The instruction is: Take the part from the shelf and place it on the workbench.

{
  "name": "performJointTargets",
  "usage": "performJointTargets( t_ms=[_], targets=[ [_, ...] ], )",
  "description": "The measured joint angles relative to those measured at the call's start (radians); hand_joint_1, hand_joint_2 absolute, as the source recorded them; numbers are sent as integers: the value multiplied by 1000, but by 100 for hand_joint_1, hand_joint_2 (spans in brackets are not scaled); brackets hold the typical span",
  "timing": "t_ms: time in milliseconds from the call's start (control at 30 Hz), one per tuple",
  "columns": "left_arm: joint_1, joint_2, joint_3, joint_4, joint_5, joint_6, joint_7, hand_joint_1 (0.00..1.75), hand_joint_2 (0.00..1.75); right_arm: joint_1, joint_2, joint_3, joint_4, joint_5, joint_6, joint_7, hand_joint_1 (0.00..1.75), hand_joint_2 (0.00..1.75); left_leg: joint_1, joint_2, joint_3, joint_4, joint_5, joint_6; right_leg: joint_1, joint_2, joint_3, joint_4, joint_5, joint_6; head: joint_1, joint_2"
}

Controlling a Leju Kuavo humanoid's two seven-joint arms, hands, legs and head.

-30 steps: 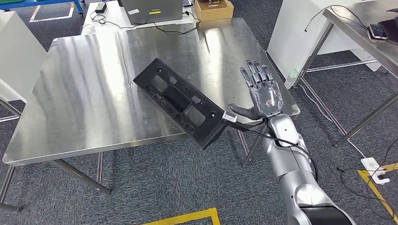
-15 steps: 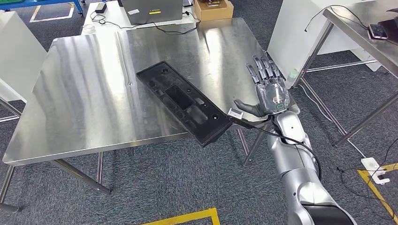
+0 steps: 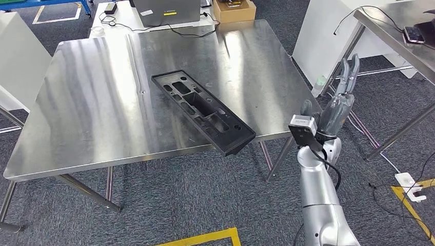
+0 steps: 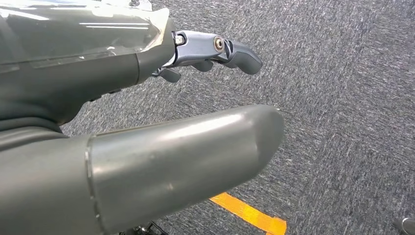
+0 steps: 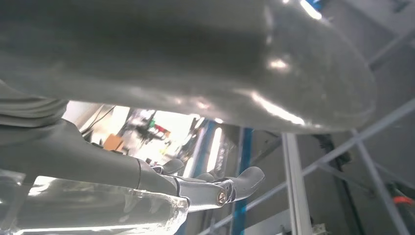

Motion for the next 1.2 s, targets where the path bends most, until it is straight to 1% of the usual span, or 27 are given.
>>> performJointTargets(
  t_ms=[133, 200, 267, 400, 500, 567, 633, 667, 767, 867, 933, 1000, 1100, 1133, 1167, 1200],
  targets=[
    [0, -1, 4, 0, 1, 0, 0, 0, 0, 19, -9, 20, -28, -8, 0, 0, 0, 0, 0, 1, 0, 0, 0, 0, 0, 0, 0, 0, 0, 0, 0, 0],
    [0, -3, 14, 0, 3, 2, -2, 0, 0, 55, -26, 59, -83, -26, 0, 0, 0, 0, 0, 1, 1, 0, -1, 1, 0, 0, 0, 0, -1, 1, 0, 0],
    [0, -5, 24, 0, 9, 10, -3, 0, 0, 90, -48, 97, -136, -73, 0, 0, 0, 0, -1, 0, 2, 0, -2, 2, 0, 0, 0, 0, -2, 2, 0, 0],
    [1, -16, 52, 0, 36, 55, -6, 0, 0, 201, -76, 133, -247, -181, 0, 0, 0, 0, -3, -2, 6, 0, -5, 5, 2, -1, 4, -1, -6, 5, 0, 0],
    [2, -29, 77, 0, 48, 94, -6, 0, 0, 292, -73, 125, -292, -221, 0, 0, 0, 0, -2, -1, 7, 0, -8, 5, 2, 0, 5, 0, -8, 7, 0, 0],
    [1, -39, 92, -1, 56, 114, -6, 0, 0, 334, -64, 101, -284, -258, 2, 1, 0, 0, -3, -1, 8, 0, -8, 5, 2, 0, 6, -1, -8, 8, 0, 0],
    [0, -49, 107, -3, 65, 137, -8, 0, 0, 351, -54, 56, -207, -316, 15, 6, 0, 0, -4, -1, 10, -1, -9, 6, 2, 0, 7, -2, -9, 7, 0, 0],
    [0, -55, 116, -4, 69, 150, -10, 0, 0, 353, -49, 23, -135, -343, 24, 6, 0, 0, -4, -1, 11, -1, -10, 7, 2, 0, 9, -2, -10, 8, 0, 0],
    [0, -70, 137, -7, 74, 184, -15, 0, 0, 338, -42, -86, 153, -395, 29, 2, 0, 0, -4, -3, 13, -1, -11, 10, 2, -2, 14, -4, -12, 11, 0, 0],
    [1, -83, 159, -9, 77, 201, -23, 0, 0, 326, -40, -173, 429, -429, 19, 1, 0, 0, -5, -5, 14, 0, -13, 12, 1, -3, 16, -4, -13, 13, 0, 0],
    [1, -90, 171, -11, 81, 207, -26, 0, 0, 325, -35, -215, 551, -434, 19, 0, 0, 0, -5, -5, 14, 3, -17, 16, -8, -3, 16, -5, -13, 14, 0, 0],
    [2, -95, 185, -14, 90, 213, -20, 0, 0, 322, -31, -246, 639, -419, 15, 0, 0, 0, -5, -3, 14, 7, -20, 21, -16, -2, 17, -6, -13, 15, -1, 0],
    [2, -102, 201, -14, 97, 219, 2, 0, 0, 313, -32, -308, 741, -339, 9, 0, 0, 0, -7, -2, 14, 11, -23, 27, -18, -2, 19, -9, -12, 17, -2, 0],
    [2, -103, 204, -14, 96, 219, 8, 0, 0, 311, -31, -333, 766, -315, 9, 0, 0, 0, -8, -2, 15, 7, -20, 31, -16, -2, 23, -13, -9, 20, -2, 0],
    [2, -106, 207, -14, 96, 219, 12, 0, 0, 311, -30, -358, 787, -297, 8, 0, 0, 0, -5, 0, 22, -1, -12, 36, -13, -2, 24, -14, -10, 23, -1, 0],
    [1, -108, 210, -15, 96, 219, 15, 0, 0, 310, -30, -380, 806, -286, 8, 0, 0, 0, -1, 1, 29, -12, -2, 43, -9, -2, 21, -3, -20, 23, 0, 0]
  ],
)
